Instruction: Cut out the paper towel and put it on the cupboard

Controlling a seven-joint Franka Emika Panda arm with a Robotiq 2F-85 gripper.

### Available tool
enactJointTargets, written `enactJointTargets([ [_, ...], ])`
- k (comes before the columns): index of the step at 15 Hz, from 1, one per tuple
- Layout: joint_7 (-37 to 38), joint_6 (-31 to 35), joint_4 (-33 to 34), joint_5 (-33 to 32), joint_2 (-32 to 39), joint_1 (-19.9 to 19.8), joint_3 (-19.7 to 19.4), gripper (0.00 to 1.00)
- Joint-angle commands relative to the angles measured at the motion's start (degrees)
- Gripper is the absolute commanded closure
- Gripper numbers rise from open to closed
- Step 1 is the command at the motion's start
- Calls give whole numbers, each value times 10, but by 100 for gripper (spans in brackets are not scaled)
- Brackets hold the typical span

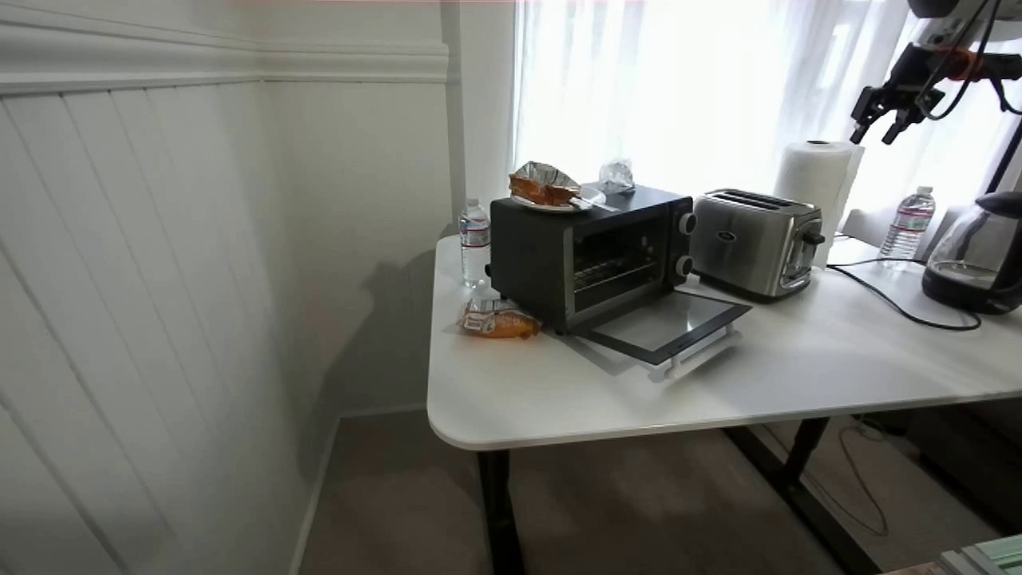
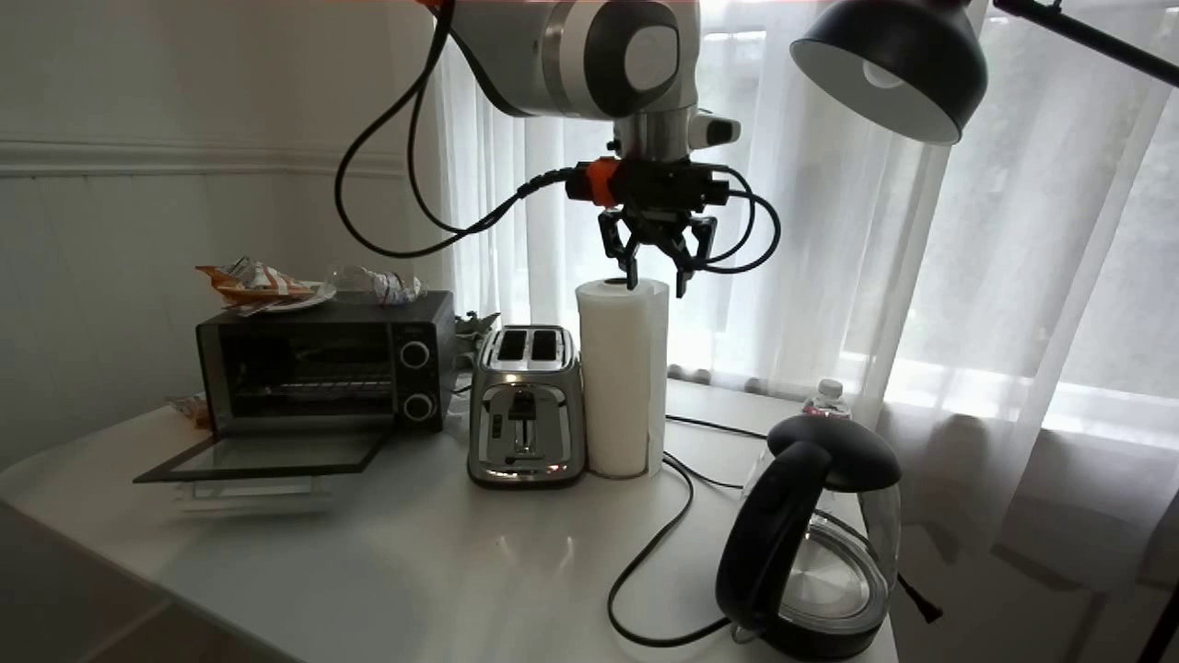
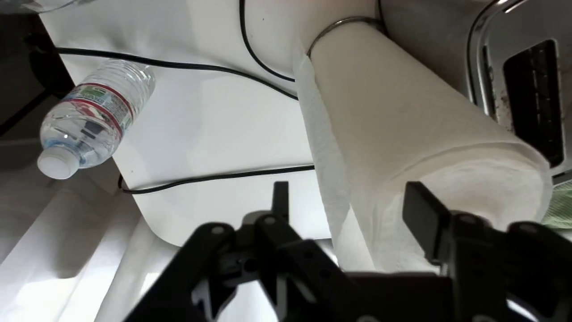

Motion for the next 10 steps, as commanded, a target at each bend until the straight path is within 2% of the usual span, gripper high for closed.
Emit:
enactJointTargets([
  [1, -7, 16, 15, 4, 12, -14, 10, 41],
  [4, -8, 23, 14, 6, 18, -17, 10, 50],
  [6, -8, 29, 14, 10, 21, -20, 12, 60],
  [8, -9, 35, 13, 16, 25, -23, 14, 62],
  [9, -9, 35, 13, 20, 26, -24, 16, 66],
  [10, -9, 35, 13, 24, 27, -25, 17, 63],
])
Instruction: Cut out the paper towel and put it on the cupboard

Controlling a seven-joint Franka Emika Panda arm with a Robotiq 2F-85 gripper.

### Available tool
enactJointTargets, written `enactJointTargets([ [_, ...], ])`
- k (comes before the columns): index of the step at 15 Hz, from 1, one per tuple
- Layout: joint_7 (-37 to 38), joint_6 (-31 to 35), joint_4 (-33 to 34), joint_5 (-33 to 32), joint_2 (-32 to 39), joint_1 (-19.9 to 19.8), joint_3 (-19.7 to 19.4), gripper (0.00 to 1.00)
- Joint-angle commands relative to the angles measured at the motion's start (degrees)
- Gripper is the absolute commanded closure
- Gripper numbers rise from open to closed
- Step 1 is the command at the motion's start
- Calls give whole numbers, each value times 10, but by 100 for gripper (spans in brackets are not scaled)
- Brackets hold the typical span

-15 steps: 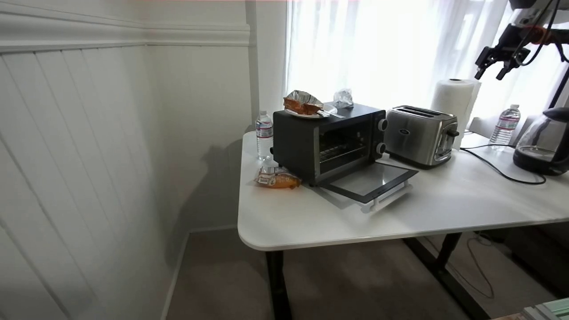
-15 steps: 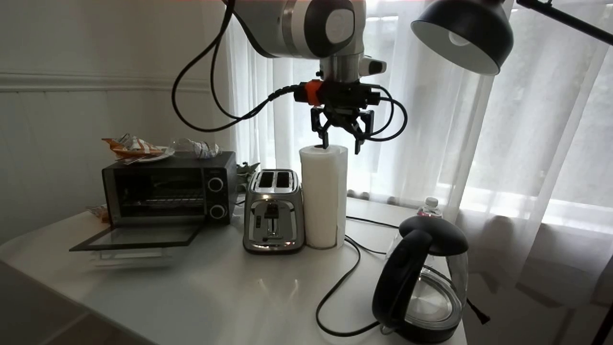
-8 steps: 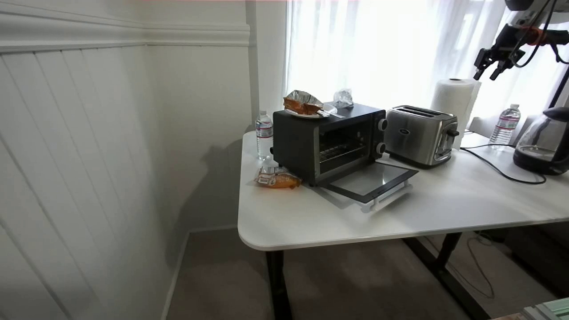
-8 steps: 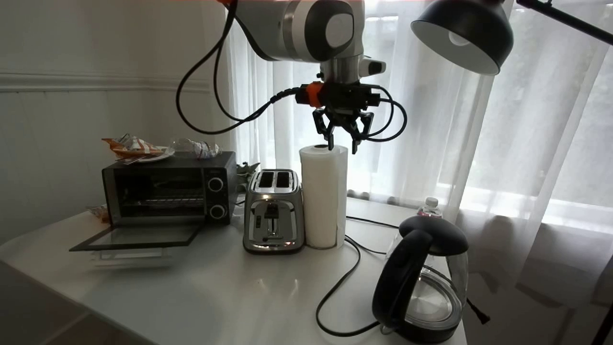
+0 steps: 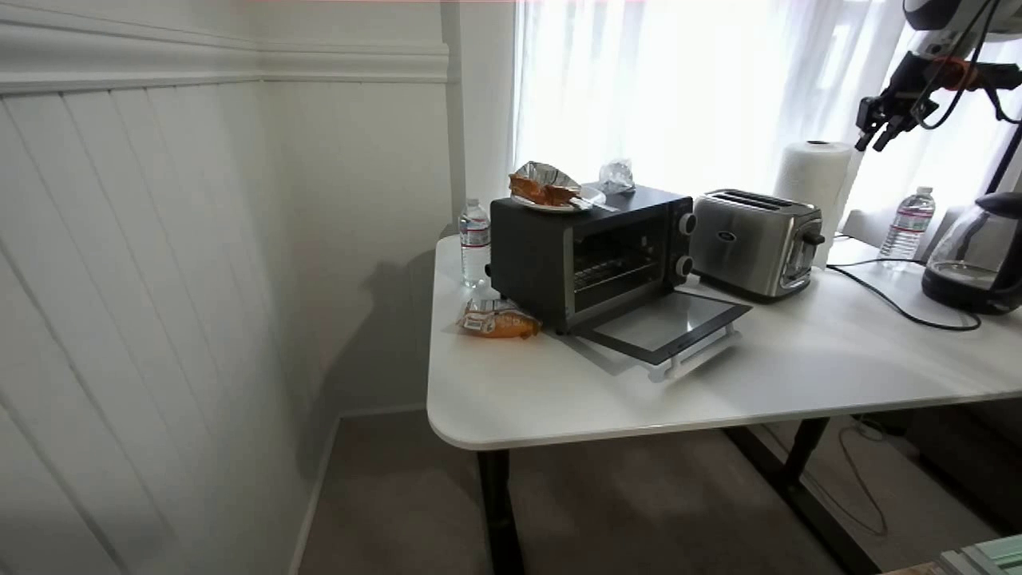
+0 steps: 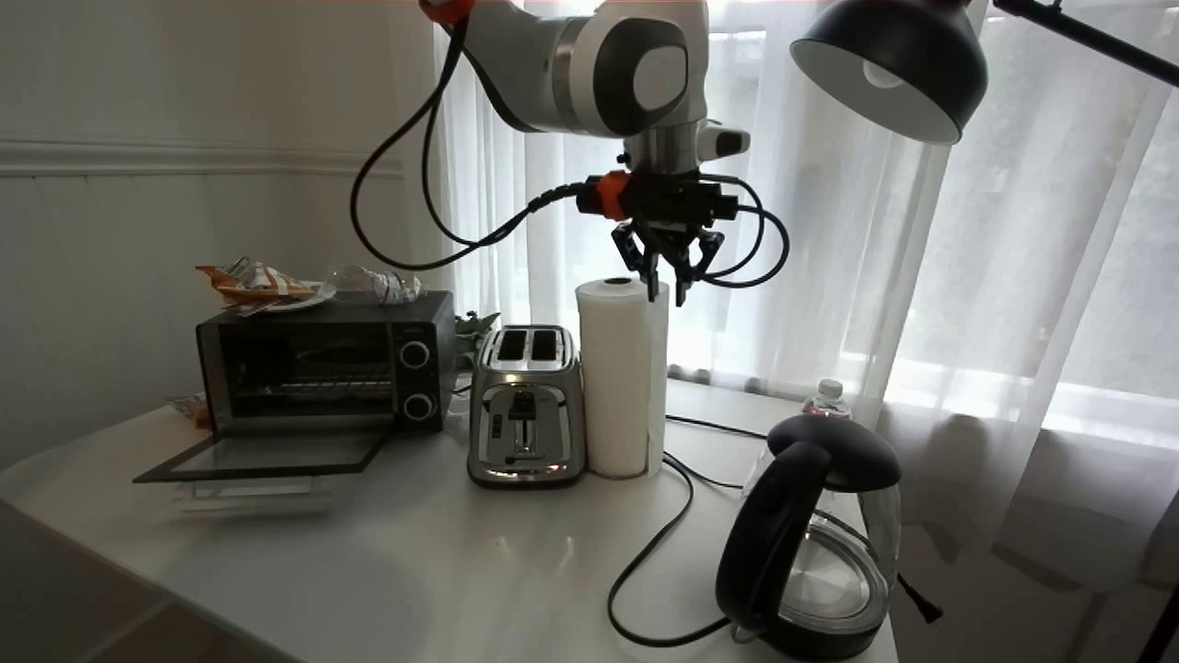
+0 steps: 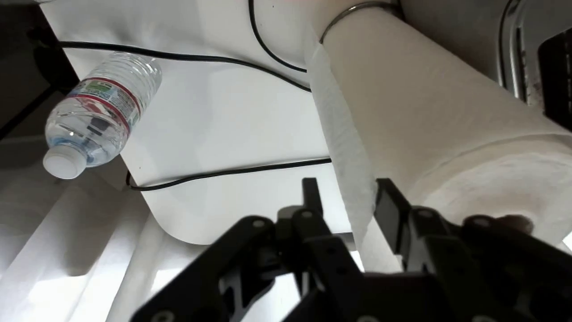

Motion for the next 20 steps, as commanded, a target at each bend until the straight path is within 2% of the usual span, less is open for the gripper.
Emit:
enactJointTargets([
  [1, -9, 6, 9, 21, 9, -15, 15, 62],
  [4, -19, 10, 7, 39, 11, -19, 23, 56],
  [8, -40, 29, 6, 57, 16, -22, 34, 61],
  [9, -44, 35, 6, 59, 18, -23, 36, 66],
  [11, -51, 46, 5, 59, 21, -26, 39, 69],
  [12, -53, 51, 5, 58, 23, -27, 40, 84],
  [13, -55, 55, 5, 58, 24, -29, 40, 93],
  [16, -52, 64, 0, 51, 22, -33, 37, 100],
  [20, -46, 60, -10, 50, 14, -45, 32, 100],
])
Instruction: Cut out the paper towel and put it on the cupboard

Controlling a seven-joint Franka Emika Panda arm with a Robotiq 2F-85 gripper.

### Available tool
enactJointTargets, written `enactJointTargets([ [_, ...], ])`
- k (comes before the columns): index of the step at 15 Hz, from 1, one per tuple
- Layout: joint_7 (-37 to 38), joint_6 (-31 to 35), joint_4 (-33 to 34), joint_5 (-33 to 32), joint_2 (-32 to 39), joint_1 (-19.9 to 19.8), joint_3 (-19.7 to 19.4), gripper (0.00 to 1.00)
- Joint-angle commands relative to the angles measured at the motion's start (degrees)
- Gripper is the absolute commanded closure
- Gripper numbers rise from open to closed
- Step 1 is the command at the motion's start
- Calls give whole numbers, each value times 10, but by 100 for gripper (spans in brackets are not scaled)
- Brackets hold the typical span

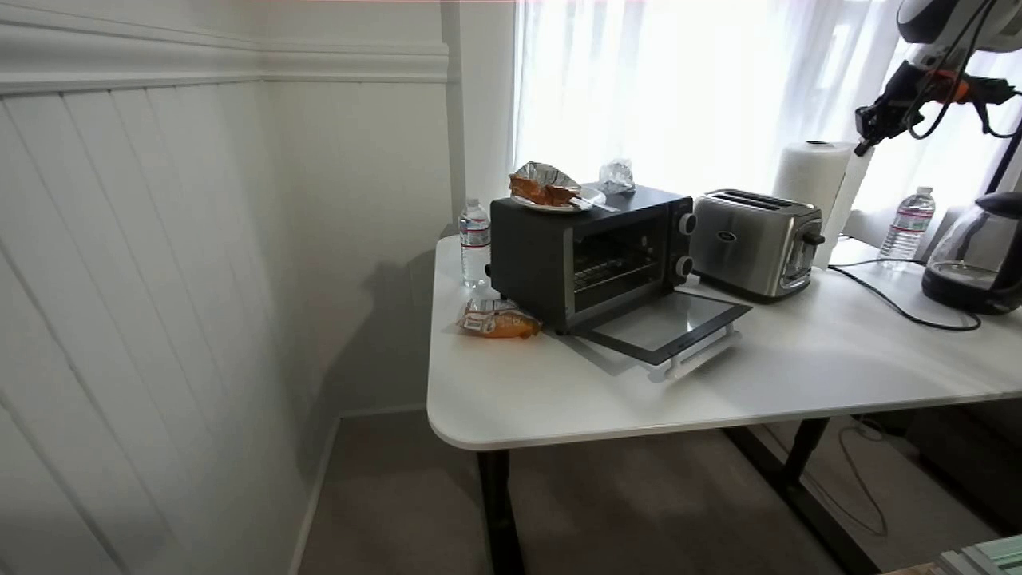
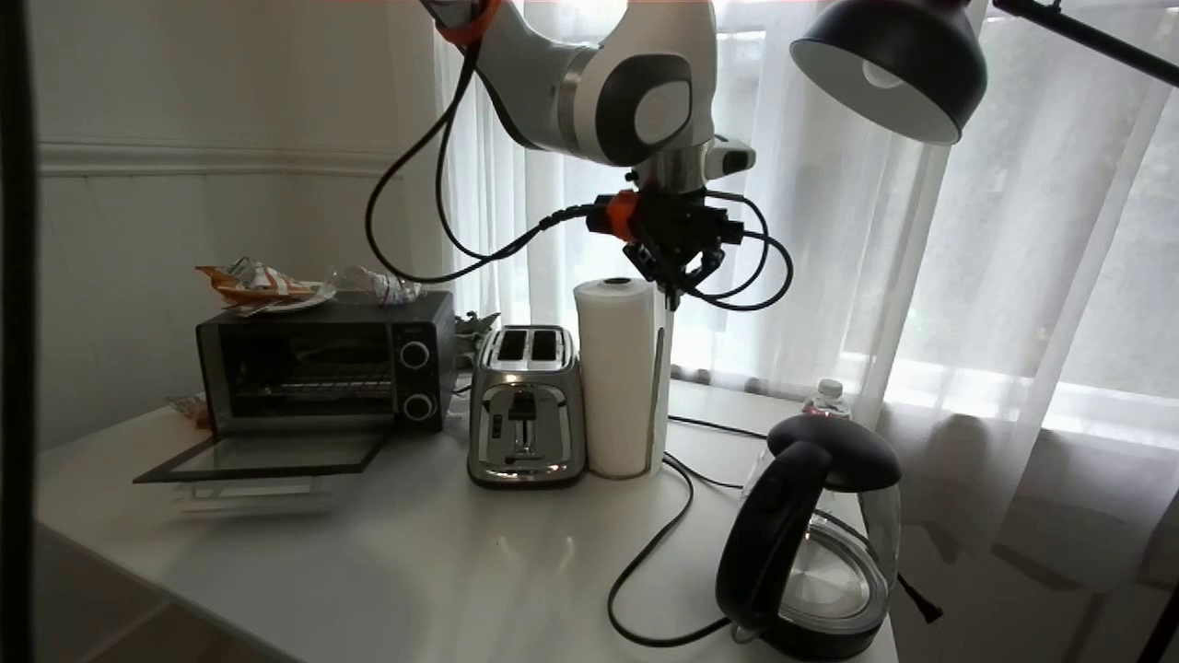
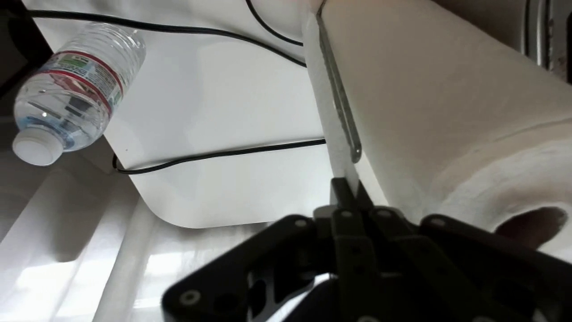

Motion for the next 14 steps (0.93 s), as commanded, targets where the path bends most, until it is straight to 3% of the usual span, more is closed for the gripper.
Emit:
enactJointTargets([
  [1, -5, 1, -13, 7, -11, -17, 1, 100],
  [6, 13, -33, -31, -13, -26, -17, -13, 100],
  [14, 37, -144, -76, -16, -56, -4, -15, 100],
])
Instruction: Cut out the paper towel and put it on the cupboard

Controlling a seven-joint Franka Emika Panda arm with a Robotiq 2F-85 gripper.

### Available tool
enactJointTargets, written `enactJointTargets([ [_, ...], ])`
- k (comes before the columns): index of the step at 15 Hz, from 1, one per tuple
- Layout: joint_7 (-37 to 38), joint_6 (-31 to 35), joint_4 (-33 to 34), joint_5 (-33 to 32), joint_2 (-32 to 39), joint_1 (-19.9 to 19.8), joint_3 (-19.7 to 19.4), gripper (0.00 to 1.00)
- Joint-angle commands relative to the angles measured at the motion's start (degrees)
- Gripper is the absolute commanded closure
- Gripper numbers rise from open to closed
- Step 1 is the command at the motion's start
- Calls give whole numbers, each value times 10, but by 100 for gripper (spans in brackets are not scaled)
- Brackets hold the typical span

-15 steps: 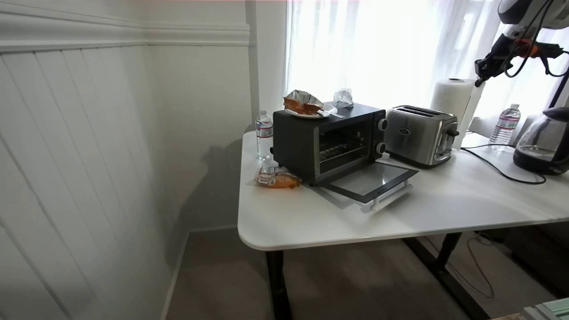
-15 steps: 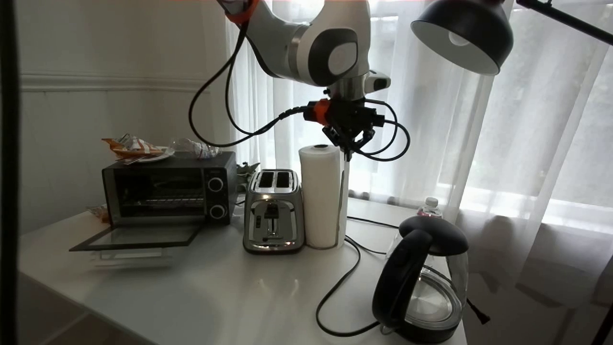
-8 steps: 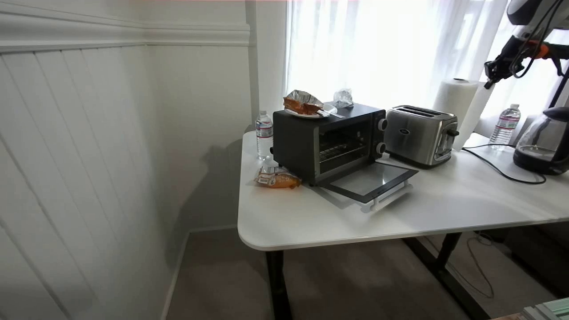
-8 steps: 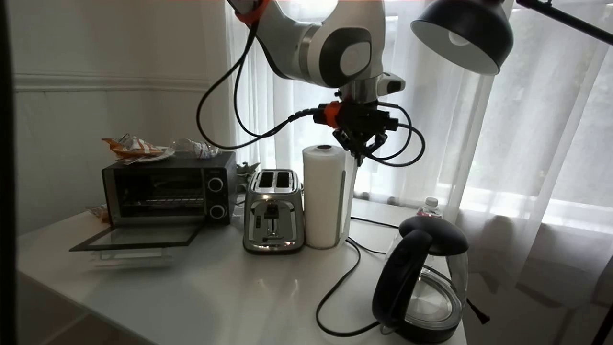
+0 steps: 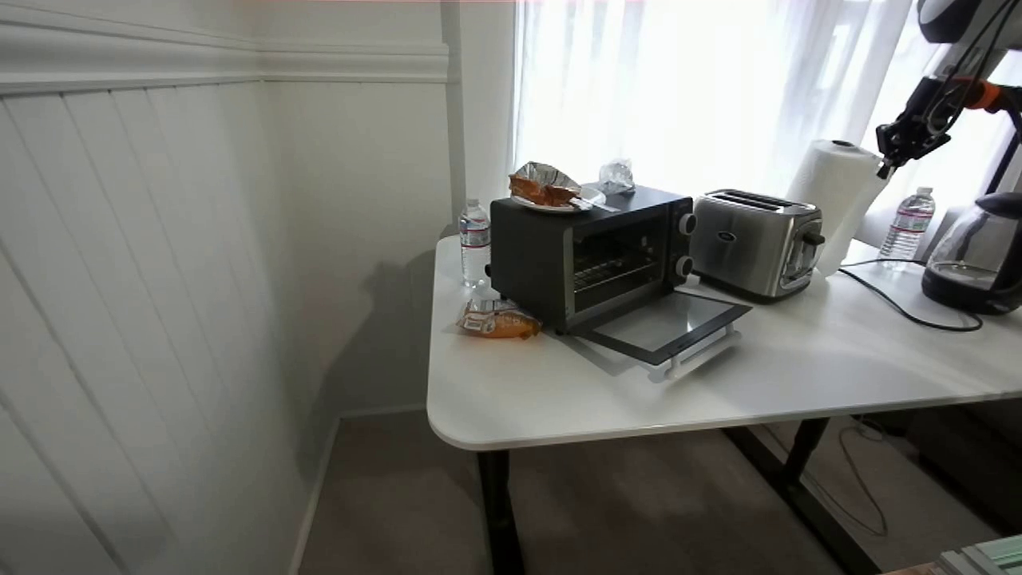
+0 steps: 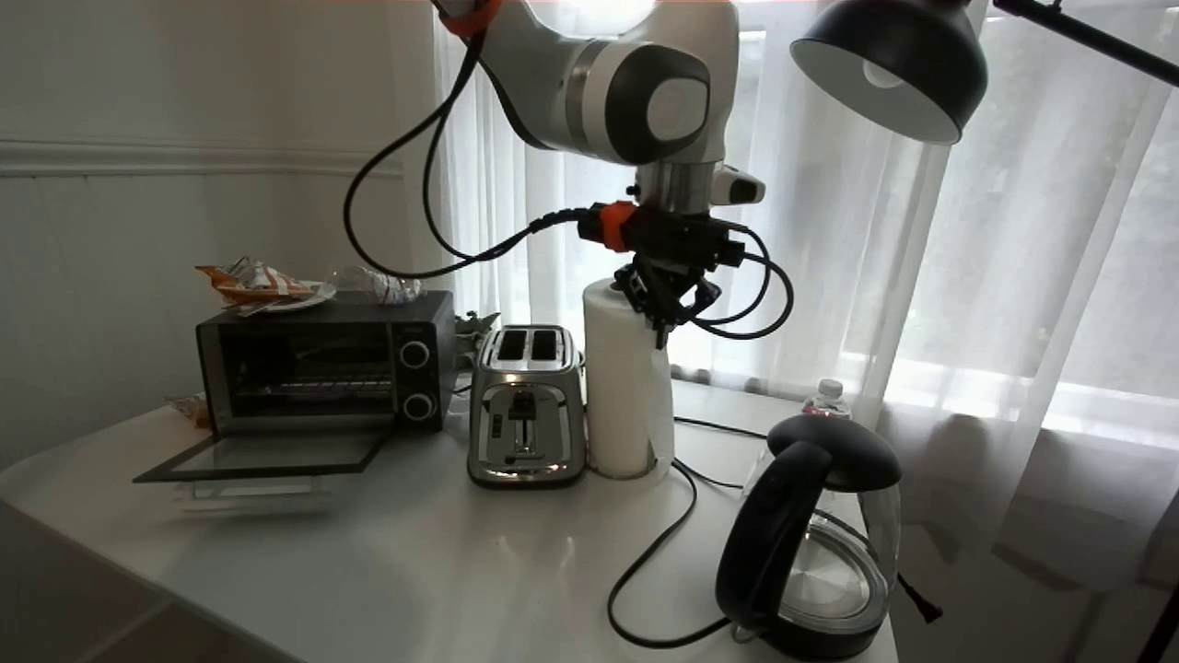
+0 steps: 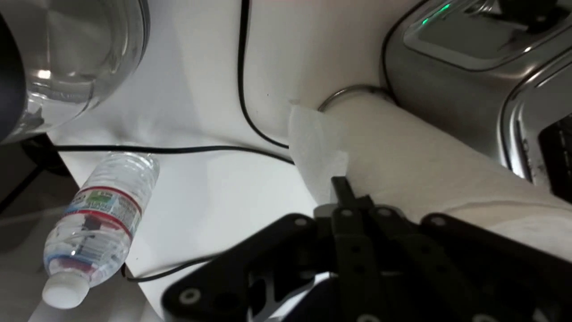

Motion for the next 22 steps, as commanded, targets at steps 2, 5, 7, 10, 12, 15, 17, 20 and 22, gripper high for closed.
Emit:
enactJointTargets([
  [2, 13, -48, -49, -11, -33, 9, -1, 100],
  [5, 11, -63, -56, -9, -32, 14, 1, 100],
  [7, 9, -68, -57, -8, -30, 17, 3, 100],
  [10, 5, -70, -51, -3, -20, 22, 7, 100],
  [12, -5, -59, -47, 1, -13, 24, 12, 100],
  [15, -17, -36, -42, 3, 5, 26, 17, 100],
  [17, -22, -12, -34, 12, 25, 25, 21, 100],
  [20, -25, 25, -19, 15, 53, 22, 28, 100],
  [22, -19, 32, -8, 7, 67, 22, 29, 100],
])
